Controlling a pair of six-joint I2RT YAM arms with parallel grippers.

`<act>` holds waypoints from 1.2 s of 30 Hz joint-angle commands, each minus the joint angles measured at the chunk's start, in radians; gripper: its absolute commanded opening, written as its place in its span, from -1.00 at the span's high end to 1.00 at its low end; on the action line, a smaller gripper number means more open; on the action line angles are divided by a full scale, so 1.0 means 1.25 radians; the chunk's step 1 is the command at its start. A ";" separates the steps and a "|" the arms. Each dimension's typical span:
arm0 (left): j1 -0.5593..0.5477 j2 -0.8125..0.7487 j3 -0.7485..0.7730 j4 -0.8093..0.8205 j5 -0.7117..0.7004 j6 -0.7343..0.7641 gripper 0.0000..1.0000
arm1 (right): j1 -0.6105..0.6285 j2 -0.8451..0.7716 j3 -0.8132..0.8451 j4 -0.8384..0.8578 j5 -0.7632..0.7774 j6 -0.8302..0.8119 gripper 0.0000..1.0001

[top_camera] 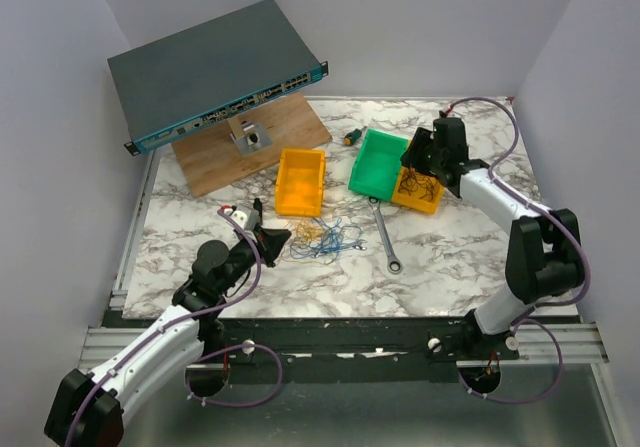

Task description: Untangle the cables

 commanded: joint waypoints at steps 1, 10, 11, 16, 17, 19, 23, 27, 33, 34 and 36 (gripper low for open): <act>-0.002 0.017 0.023 0.031 0.023 0.012 1.00 | 0.000 0.070 0.056 0.030 -0.035 0.003 -0.13; -0.002 0.033 0.034 0.028 0.048 0.019 1.00 | -0.001 0.163 0.082 0.019 0.145 0.047 0.46; -0.002 0.031 0.033 0.025 0.048 0.020 1.00 | 0.000 0.167 0.082 0.013 0.155 0.055 0.49; -0.002 0.022 0.032 0.024 0.049 0.020 1.00 | 0.000 0.163 0.043 0.031 0.174 0.077 0.80; -0.002 0.021 0.032 0.019 0.049 0.021 1.00 | 0.000 0.162 0.038 0.032 0.178 0.082 0.86; -0.002 0.019 0.030 0.018 0.046 0.021 1.00 | 0.000 0.165 0.029 0.037 0.171 0.083 0.87; -0.003 0.024 0.033 0.022 0.062 0.018 1.00 | 0.000 0.185 0.039 0.016 0.141 0.079 0.73; -0.003 0.026 0.035 0.019 0.076 0.021 1.00 | 0.001 0.120 0.017 0.021 0.073 0.048 0.35; -0.007 0.032 0.038 0.033 0.110 0.021 1.00 | 0.038 -0.060 -0.071 0.038 0.008 -0.015 -0.24; -0.008 0.035 0.038 0.038 0.116 0.020 1.00 | 0.055 -0.082 -0.081 0.035 -0.001 -0.029 -0.31; -0.011 0.043 0.039 0.049 0.136 0.017 1.00 | 0.092 -0.131 -0.095 0.027 -0.018 -0.058 -0.34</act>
